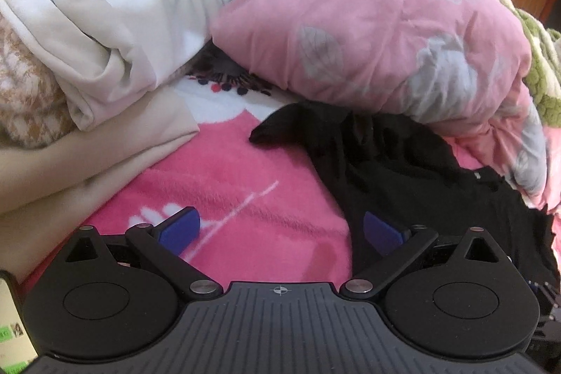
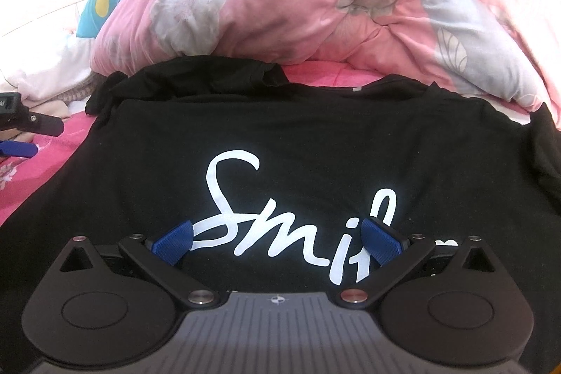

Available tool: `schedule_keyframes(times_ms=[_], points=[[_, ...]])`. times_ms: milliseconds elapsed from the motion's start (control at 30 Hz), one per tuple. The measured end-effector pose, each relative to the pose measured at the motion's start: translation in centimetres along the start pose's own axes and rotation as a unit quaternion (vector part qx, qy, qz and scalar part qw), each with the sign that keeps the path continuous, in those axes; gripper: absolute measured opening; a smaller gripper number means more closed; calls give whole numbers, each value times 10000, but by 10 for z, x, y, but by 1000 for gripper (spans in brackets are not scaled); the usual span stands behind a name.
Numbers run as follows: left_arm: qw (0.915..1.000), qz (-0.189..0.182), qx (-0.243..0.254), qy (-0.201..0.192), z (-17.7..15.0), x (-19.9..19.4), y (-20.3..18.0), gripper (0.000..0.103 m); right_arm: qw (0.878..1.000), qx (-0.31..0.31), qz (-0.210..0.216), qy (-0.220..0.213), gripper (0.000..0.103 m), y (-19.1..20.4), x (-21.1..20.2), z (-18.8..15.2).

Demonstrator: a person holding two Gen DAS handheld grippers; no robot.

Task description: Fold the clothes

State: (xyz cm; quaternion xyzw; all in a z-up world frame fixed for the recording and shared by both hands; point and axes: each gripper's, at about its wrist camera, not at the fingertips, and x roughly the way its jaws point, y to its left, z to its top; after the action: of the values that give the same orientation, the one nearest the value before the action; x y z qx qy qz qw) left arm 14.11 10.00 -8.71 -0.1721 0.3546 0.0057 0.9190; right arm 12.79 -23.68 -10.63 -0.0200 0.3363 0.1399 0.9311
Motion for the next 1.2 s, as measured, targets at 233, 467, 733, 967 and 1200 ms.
schedule_keyframes(times_ms=[233, 467, 733, 967, 1200], points=[[9999, 81, -73, -8, 4, 3, 3, 101, 10000, 18, 17, -25, 103, -1, 0, -1], [9998, 97, -22, -190, 3, -2, 3, 101, 10000, 24, 32, -50, 103, -1, 0, -2], [9936, -77, 116, -1117, -9, -39, 7, 101, 10000, -72, -54, -6, 103, 3, 1, -1], [9837, -617, 84, -1685, -20, -97, 3, 101, 10000, -55, -39, 33, 103, 2, 1, 0], [9879, -666, 368, -1351, -7, -135, -15, 101, 10000, -54, -25, 42, 103, 1, 2, 0]])
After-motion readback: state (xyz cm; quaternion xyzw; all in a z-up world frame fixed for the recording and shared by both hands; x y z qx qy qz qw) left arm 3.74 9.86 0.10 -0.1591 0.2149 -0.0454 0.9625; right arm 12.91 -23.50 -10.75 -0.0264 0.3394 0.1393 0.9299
